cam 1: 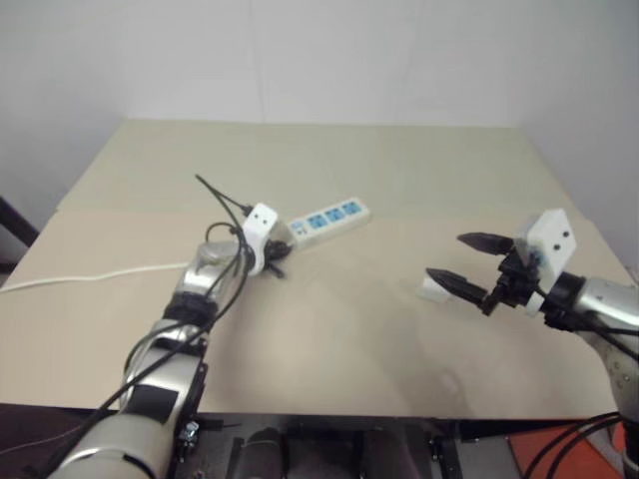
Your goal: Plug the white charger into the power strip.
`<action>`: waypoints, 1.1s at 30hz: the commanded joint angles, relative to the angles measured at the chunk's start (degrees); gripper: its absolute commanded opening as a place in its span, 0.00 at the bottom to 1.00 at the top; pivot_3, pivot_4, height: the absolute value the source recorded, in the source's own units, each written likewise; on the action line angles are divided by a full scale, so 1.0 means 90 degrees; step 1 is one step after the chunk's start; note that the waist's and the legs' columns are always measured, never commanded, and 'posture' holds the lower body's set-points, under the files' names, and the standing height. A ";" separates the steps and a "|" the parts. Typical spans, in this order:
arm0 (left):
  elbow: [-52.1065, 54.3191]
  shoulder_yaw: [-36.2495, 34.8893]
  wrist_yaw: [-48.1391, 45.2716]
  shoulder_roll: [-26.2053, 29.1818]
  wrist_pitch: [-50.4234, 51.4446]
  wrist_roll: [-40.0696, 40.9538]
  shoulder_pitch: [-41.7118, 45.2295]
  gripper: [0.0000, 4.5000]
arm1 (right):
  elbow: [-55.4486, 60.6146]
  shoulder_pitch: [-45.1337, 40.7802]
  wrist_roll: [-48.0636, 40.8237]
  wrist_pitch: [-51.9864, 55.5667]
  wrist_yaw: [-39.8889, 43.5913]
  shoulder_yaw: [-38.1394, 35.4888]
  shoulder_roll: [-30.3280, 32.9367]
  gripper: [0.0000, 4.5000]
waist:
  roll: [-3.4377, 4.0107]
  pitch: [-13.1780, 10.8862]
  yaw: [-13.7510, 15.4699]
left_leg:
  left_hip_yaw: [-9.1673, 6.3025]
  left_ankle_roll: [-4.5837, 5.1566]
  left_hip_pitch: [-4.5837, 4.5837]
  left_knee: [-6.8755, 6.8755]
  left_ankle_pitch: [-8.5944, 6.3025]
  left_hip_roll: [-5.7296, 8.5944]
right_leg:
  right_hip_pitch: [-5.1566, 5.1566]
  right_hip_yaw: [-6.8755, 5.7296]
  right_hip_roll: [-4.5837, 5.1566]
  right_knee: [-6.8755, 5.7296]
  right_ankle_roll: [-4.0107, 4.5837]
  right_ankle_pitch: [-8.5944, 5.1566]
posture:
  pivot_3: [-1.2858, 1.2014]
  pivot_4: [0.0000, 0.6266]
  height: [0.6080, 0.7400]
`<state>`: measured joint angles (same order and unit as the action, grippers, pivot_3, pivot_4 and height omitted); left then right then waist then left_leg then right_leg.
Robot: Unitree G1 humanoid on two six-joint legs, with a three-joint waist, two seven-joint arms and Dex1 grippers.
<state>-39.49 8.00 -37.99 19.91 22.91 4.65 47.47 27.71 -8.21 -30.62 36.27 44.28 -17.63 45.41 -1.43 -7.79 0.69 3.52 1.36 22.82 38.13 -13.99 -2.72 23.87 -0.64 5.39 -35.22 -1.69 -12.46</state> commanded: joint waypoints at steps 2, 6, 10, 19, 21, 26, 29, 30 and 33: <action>0.1175 0.0107 -0.0551 0.0351 0.0452 0.0053 -0.0679 0.00 | 0.0138 -0.0077 -0.0094 -0.0133 -0.0038 -0.0151 0.0036 1.00 | 0.0001 0.0001 -0.0032 | 0.0000 0.0000 0.0000 0.0000 0.0000 -0.0001 | 0.0002 0.0001 -0.0001 0.0000 0.0000 0.0000 | 0.52 0.24 1.00; 0.3233 0.0232 -0.1502 0.1252 0.0665 0.0320 -0.1911 0.00 | 0.0225 0.0009 -0.0157 -0.0091 -0.0032 -0.0219 0.0040 1.00 | 0.0004 0.0002 -0.0135 | 0.0003 0.0000 -0.0001 -0.0003 0.0000 -0.0009 | 0.0012 0.0014 -0.0006 -0.0009 0.0001 0.0000 | 0.52 0.24 1.00; 0.4912 -0.0063 -0.1935 0.2105 0.1124 0.0761 -0.3028 0.00 | 0.0353 0.0175 -0.0190 -0.0064 -0.0061 -0.0315 0.0043 1.00 | 0.0005 0.0002 -0.0146 | 0.0004 0.0000 -0.0005 -0.0004 0.0000 -0.0011 | 0.0016 0.0016 -0.0005 -0.0018 0.0003 -0.0002 | 0.52 0.24 1.00; 0.6376 -0.0985 -0.1903 0.2315 0.0744 0.1453 -0.4365 0.54 | 0.0479 0.0348 -0.0333 -0.0021 -0.0164 -0.0405 0.0083 1.00 | 0.0005 0.0002 -0.0044 | 0.0005 -0.0001 -0.0015 -0.0003 0.0000 -0.0010 | 0.0012 0.0018 -0.0005 -0.0021 0.0005 -0.0003 | 0.52 0.24 1.00; 0.6502 -0.1171 -0.2156 0.2479 0.0501 0.1610 -0.4565 0.68 | 0.0502 0.0378 -0.0367 -0.0010 -0.0170 -0.0429 0.0093 1.00 | 0.0005 0.0002 -0.0044 | 0.0006 -0.0001 -0.0007 -0.0004 -0.0001 -0.0012 | 0.0020 0.0018 -0.0005 -0.0019 0.0007 -0.0004 | 0.52 0.24 1.00; 0.5753 -0.1293 -0.1761 0.1877 -0.0959 0.1356 -0.4361 0.99 | 0.0526 0.0374 -0.0420 0.0011 -0.0216 -0.0411 0.0067 1.00 | 0.0006 0.0003 0.0026 | 0.0007 -0.0001 -0.0014 -0.0004 -0.0001 -0.0009 | 0.0008 0.0016 -0.0003 -0.0018 0.0009 -0.0004 | 0.52 0.24 1.00; 0.4850 -0.1056 -0.1726 0.1321 -0.2150 0.1097 -0.4095 0.99 | 0.0525 0.0279 -0.0436 0.0004 -0.0292 -0.0326 0.0032 1.00 | 0.0006 0.0003 0.0032 | 0.0006 -0.0001 -0.0029 -0.0004 -0.0001 -0.0008 | -0.0018 0.0010 -0.0003 -0.0009 0.0010 -0.0003 | 0.52 0.24 1.00; 0.4539 -0.0957 -0.1743 0.1202 -0.2427 0.0999 -0.3983 0.99 | 0.0518 0.0228 -0.0420 0.0001 -0.0390 -0.0312 -0.0004 1.00 | 0.0005 0.0003 0.0025 | 0.0005 0.0000 -0.0040 -0.0004 -0.0001 -0.0008 | -0.0031 0.0008 -0.0004 -0.0002 0.0011 -0.0003 | 0.52 0.24 1.00; 0.3730 -0.0755 -0.1945 0.0927 -0.2810 0.0984 -0.3631 0.99 | 0.0455 0.0048 -0.0449 0.0065 -0.0658 -0.0326 -0.0096 1.00 | 0.0005 0.0003 0.0008 | 0.0003 0.0003 -0.0048 -0.0004 -0.0003 -0.0009 | -0.0048 0.0003 -0.0004 0.0009 0.0010 -0.0003 | 0.52 0.24 1.00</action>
<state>-3.64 0.77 -54.63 28.78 0.57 13.52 13.14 30.67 -6.60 -33.99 36.68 39.76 -19.11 44.65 -1.38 -7.77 0.76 3.54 1.39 22.37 38.09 -14.02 -2.80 23.41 -0.63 5.35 -35.14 -1.59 -12.49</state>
